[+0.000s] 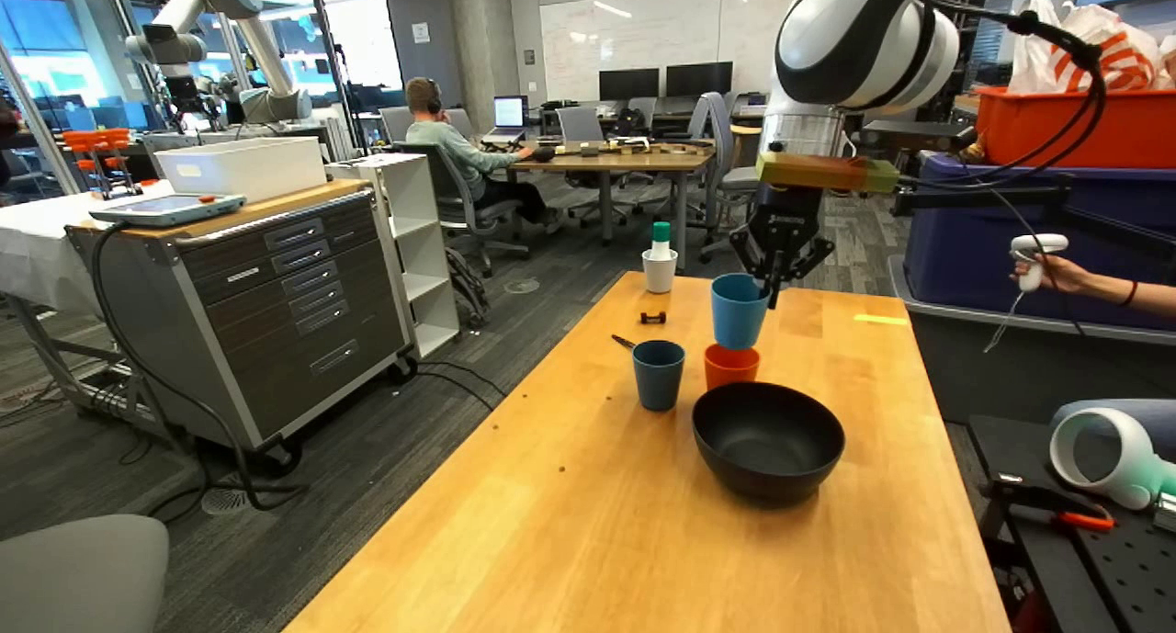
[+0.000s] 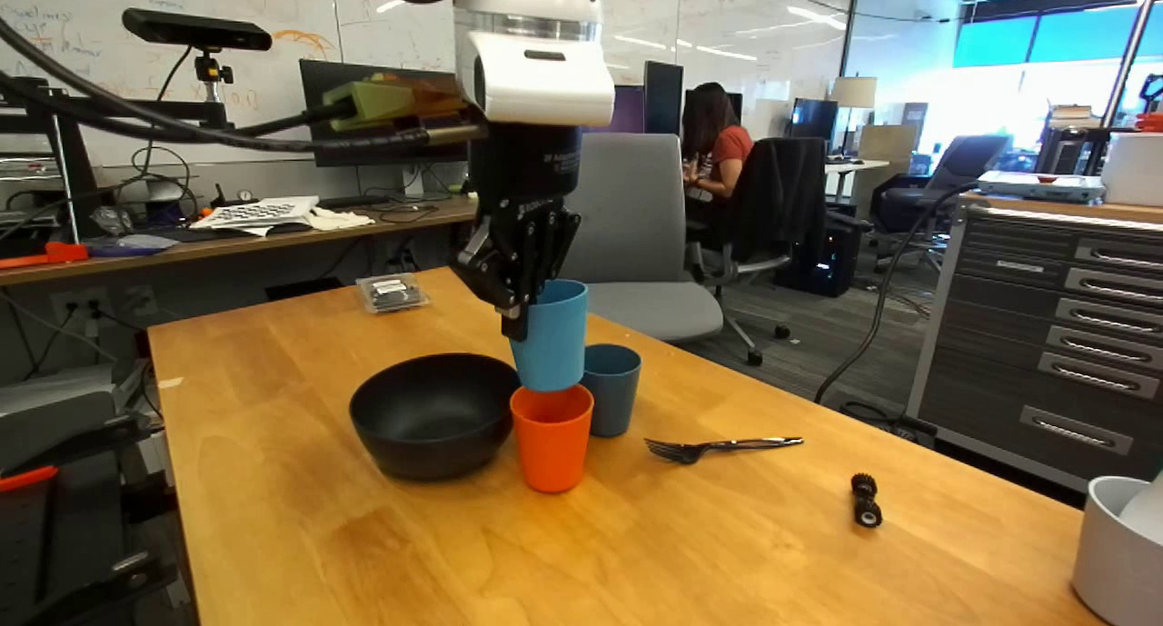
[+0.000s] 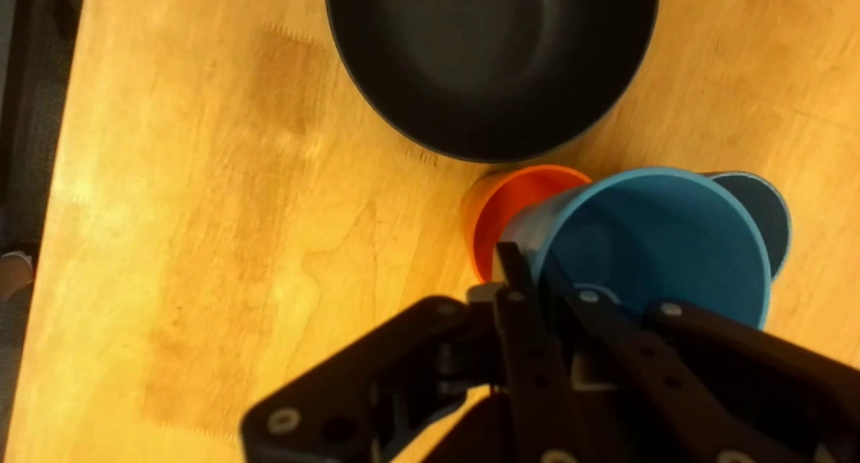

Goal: Stack the three cups and put the in the bowl, then pick the fork and put it in the cups

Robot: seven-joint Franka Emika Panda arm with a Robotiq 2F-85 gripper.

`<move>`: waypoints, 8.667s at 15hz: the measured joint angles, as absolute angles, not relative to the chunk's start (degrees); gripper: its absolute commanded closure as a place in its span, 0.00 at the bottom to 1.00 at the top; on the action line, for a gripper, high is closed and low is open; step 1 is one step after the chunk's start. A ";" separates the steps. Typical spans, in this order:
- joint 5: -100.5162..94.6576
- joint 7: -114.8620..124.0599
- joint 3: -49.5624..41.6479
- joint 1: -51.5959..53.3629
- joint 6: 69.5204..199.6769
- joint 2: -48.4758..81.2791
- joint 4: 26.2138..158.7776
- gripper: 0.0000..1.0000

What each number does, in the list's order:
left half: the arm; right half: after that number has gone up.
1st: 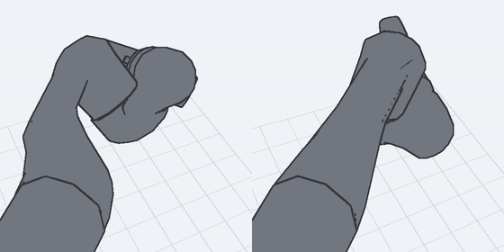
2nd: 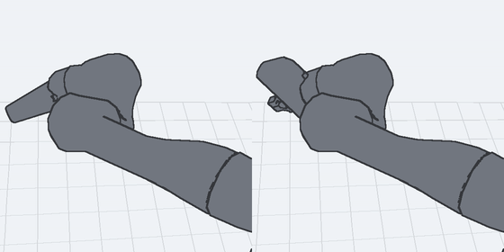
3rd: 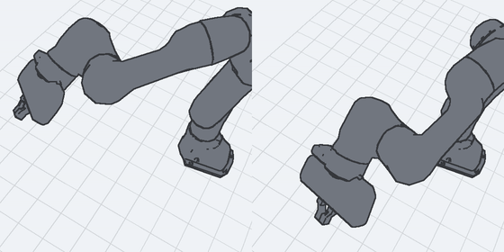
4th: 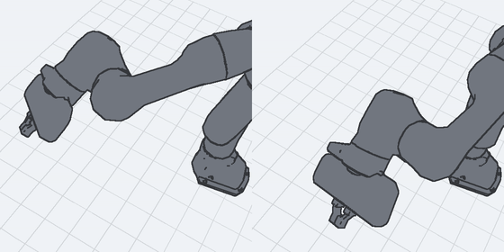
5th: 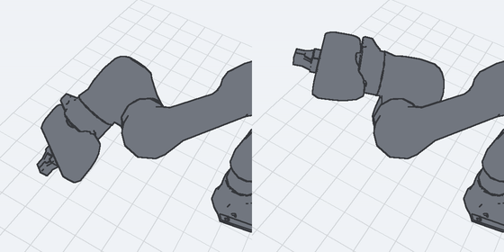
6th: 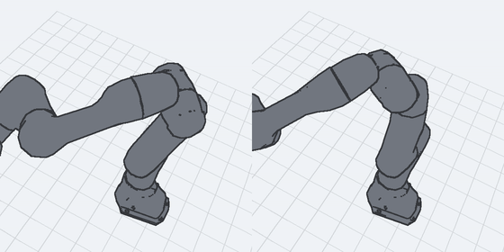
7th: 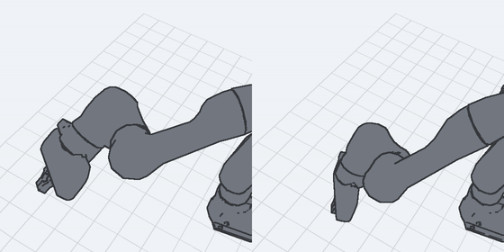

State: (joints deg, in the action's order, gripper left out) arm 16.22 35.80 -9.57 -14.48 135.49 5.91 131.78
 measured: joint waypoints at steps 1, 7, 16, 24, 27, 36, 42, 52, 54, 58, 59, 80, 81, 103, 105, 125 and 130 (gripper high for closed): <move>16.42 35.80 -9.57 -14.30 135.79 6.59 131.70 0.98; 17.30 35.80 -9.56 -12.90 138.80 9.45 131.43 0.98; 17.31 35.80 -9.85 -12.76 139.70 11.46 131.24 0.98; 17.31 35.76 -9.86 -12.76 139.96 11.94 131.32 0.58; 17.31 35.70 -9.86 -12.76 139.97 11.66 131.32 0.31; 14.78 35.19 -9.87 -11.98 139.91 7.56 132.87 0.00; 9.84 35.24 -9.90 -11.72 138.11 2.28 135.38 0.00; 3.04 36.10 -11.60 -12.30 135.48 0.90 135.88 0.00; 3.03 36.07 -11.84 -12.37 135.95 1.19 135.91 0.00; 3.05 36.07 -11.90 -12.39 138.80 2.09 136.78 0.00; 3.05 36.07 -11.90 -12.38 139.67 2.40 137.21 0.00; 3.12 36.07 -11.89 -10.03 152.53 12.32 139.22 0.00; 3.13 36.07 -11.89 -9.79 153.08 12.78 139.15 0.00; 5.99 38.97 -12.23 -7.75 157.22 16.67 136.48 0.98; 5.99 38.97 -12.23 -7.73 157.22 16.65 136.49 0.98; 5.93 38.78 -10.71 -7.12 146.45 -2.91 139.99 0.98; 6.36 39.39 -9.15 -7.12 145.30 -2.78 135.98 0.98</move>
